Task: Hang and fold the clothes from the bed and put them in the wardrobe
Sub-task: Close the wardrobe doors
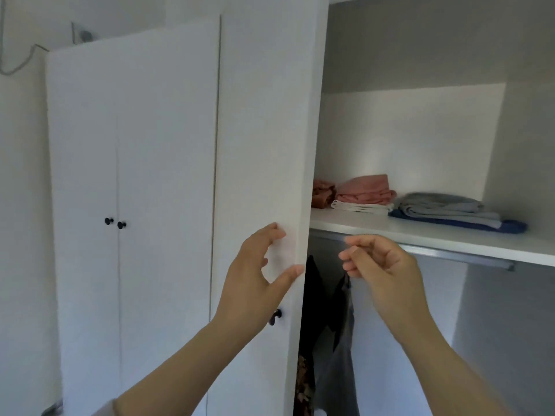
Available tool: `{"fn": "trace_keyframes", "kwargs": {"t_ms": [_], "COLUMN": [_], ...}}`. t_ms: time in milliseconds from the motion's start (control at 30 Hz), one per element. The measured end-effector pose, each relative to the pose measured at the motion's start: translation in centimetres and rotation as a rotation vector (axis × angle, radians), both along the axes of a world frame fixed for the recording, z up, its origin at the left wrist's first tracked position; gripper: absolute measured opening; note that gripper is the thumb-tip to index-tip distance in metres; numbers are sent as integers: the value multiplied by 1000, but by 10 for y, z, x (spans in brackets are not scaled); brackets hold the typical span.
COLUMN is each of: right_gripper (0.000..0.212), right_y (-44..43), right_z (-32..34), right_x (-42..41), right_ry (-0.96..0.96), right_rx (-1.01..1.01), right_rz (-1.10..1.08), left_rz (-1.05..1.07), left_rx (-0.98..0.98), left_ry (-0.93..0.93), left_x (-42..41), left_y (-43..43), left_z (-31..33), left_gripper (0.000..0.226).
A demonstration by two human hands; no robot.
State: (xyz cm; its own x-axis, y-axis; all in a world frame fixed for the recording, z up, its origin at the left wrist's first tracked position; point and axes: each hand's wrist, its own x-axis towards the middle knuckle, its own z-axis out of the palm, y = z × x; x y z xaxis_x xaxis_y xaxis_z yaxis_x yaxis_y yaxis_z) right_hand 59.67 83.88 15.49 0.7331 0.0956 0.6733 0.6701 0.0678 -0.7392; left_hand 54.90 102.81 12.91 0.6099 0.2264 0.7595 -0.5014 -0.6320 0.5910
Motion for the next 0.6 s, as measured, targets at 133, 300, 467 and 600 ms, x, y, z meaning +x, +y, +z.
{"fn": "trace_keyframes", "kwargs": {"t_ms": [133,300,467,600], "right_gripper": [23,22,25,26], "right_y": [-33,-63,-77,-81], "right_z": [-2,-4,-7,-11], "right_x": [9,22,37,46], "right_ry": [18,40,63,80], "right_rx": [20,42,47,47], "right_rz": [-101,-188,-262,-301], "left_rz": [6,0,-2,21], "left_rx": [107,307,392,451], "left_ry": [-20,81,154,210], "left_x": [43,89,122,143], "left_y": [-24,-44,-54,-57], "left_z": [1,1,3,2], "left_gripper": [58,68,69,70]}}
